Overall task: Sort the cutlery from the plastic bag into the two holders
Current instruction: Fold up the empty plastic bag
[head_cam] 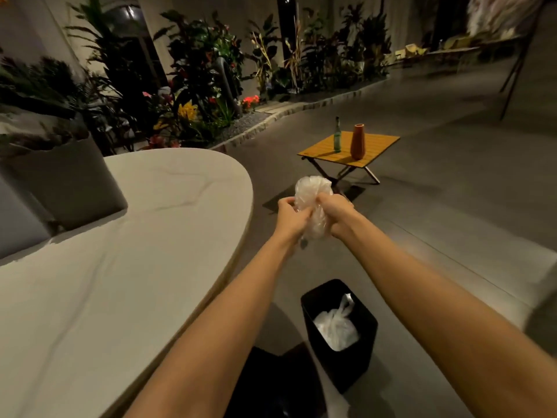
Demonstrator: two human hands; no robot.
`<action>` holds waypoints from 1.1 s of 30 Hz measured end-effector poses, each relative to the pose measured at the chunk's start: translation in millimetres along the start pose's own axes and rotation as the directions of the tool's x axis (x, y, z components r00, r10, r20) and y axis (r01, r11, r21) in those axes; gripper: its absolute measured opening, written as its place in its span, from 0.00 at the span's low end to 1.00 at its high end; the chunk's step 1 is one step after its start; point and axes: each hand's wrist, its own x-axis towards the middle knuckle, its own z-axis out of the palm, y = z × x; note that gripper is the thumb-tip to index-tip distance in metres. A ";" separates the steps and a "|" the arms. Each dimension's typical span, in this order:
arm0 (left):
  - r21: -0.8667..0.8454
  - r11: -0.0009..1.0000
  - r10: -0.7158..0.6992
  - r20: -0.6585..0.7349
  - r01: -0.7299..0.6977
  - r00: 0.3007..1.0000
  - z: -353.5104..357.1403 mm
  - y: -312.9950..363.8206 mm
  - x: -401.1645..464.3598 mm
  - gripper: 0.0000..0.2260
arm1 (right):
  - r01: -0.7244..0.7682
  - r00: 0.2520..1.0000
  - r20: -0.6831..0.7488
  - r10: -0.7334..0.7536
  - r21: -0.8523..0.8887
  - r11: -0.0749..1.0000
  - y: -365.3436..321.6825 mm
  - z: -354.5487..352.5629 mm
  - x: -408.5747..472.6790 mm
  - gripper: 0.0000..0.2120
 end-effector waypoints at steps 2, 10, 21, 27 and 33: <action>0.053 0.998 -0.021 0.008 0.021 1.000 11.4 -20.4 12.0 0.17 | -0.054 0.999 0.007 0.053 0.045 0.998 17.6 -10.1 10.7 0.17; 0.150 0.957 -0.258 0.040 0.249 0.965 55.4 -120.3 49.3 0.13 | -0.357 0.927 0.165 0.337 0.116 0.927 104.0 -49.8 65.1 0.17; 0.454 0.703 -0.609 -0.014 0.548 0.793 83.7 -279.1 92.8 0.21 | -0.352 0.935 -0.068 0.348 -0.284 0.892 254.4 -66.5 125.7 0.18; 0.330 0.726 -0.640 0.004 0.603 0.768 76.4 -293.0 87.6 0.12 | -0.278 0.959 -0.090 0.267 -0.449 0.849 318.4 -57.5 146.9 0.19; 0.304 0.696 -0.697 0.067 0.651 0.714 70.6 -305.7 92.1 0.07 | -0.274 0.915 0.064 0.398 -0.625 0.731 361.6 -50.2 162.3 0.35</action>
